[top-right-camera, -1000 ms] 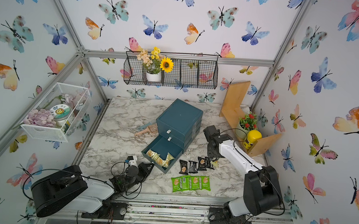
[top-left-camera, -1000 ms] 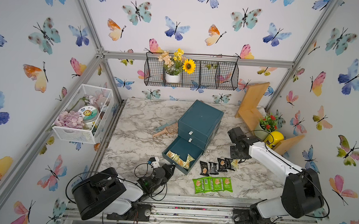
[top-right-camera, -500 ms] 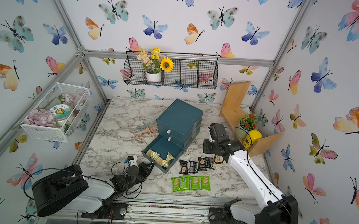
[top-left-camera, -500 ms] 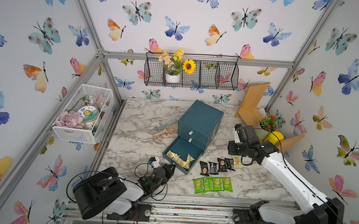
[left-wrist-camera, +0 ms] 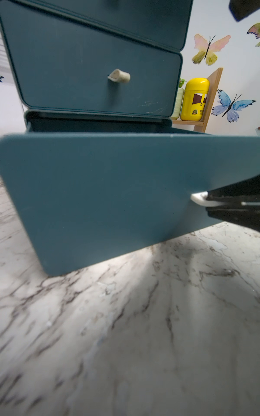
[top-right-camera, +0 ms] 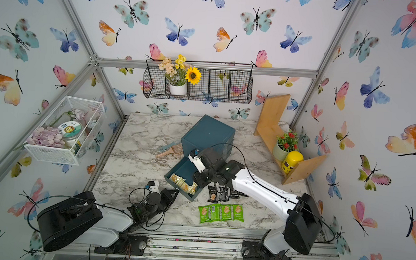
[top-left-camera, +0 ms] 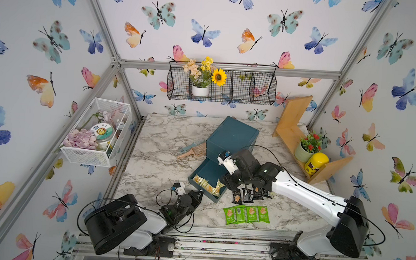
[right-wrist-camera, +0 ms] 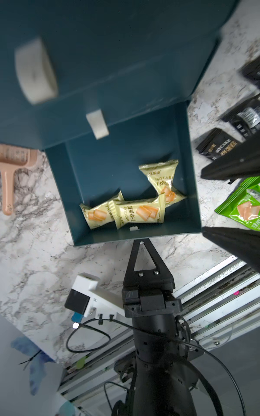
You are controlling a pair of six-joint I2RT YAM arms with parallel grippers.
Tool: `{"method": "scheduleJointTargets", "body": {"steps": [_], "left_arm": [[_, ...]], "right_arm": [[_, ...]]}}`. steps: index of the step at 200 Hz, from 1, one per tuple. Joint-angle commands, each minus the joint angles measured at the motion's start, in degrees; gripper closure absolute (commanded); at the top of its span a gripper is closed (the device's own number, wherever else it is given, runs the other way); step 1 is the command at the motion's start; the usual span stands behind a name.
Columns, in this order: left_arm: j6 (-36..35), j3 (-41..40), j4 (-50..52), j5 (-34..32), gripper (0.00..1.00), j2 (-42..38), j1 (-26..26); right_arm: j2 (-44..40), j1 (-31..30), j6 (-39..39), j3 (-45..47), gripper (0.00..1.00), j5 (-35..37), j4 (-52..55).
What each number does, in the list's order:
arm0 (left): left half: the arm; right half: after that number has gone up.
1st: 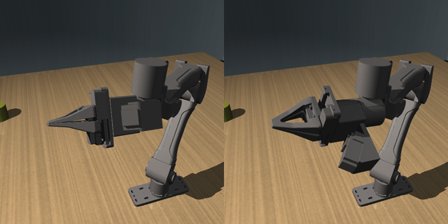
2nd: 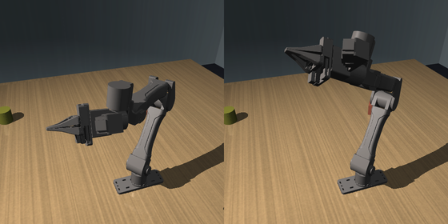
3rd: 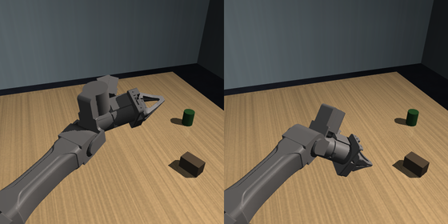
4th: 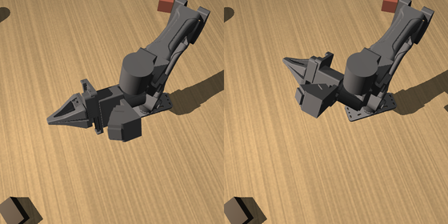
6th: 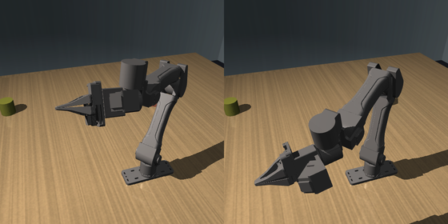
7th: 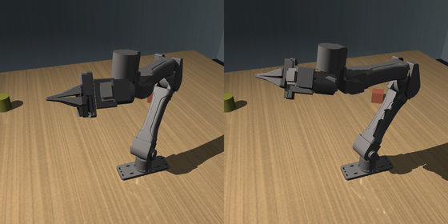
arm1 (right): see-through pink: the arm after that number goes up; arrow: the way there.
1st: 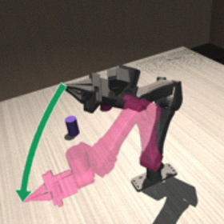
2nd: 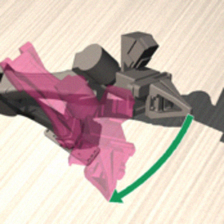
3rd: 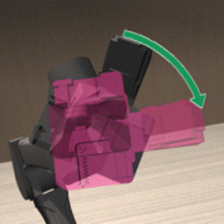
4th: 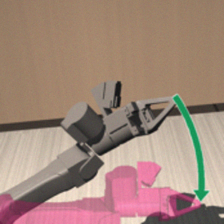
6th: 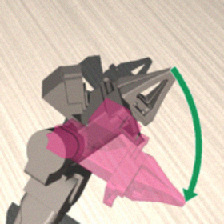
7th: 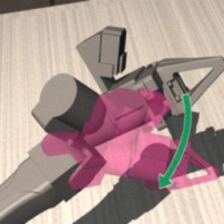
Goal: Take the cookies out of the drawer
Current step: Pick up the cookie from the drawer.
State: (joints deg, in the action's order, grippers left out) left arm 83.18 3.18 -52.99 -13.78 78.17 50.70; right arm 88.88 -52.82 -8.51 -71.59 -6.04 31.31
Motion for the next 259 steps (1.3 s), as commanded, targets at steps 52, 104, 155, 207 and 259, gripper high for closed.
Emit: {"method": "scheduleJointTargets", "body": {"steps": [52, 104, 155, 207, 259], "left_arm": [[-1.09, -0.11, 3.49, -0.04, 1.0, 0.67, 0.01], [-1.04, -0.13, 3.86, 0.02, 1.0, 0.49, 0.04], [-1.04, -0.02, 3.86, 0.08, 1.0, 0.66, -0.02], [-1.0, 0.07, 3.86, -0.07, 1.0, 0.67, 0.01], [-0.91, -0.01, 4.04, -0.1, 1.0, 0.57, 0.02]], "right_arm": [[18.78, -0.71, 6.38, -11.01, 0.57, -0.29, 3.98], [26.17, -0.71, 5.41, -15.64, 0.54, -3.59, 5.16], [29.52, -0.66, 7.32, -17.86, 0.51, -7.38, 5.26], [33.26, -0.71, 8.51, -20.72, 0.5, -6.73, 7.4], [33.4, -0.71, 5.85, -21.57, 0.53, 4.89, 8.2]]}}
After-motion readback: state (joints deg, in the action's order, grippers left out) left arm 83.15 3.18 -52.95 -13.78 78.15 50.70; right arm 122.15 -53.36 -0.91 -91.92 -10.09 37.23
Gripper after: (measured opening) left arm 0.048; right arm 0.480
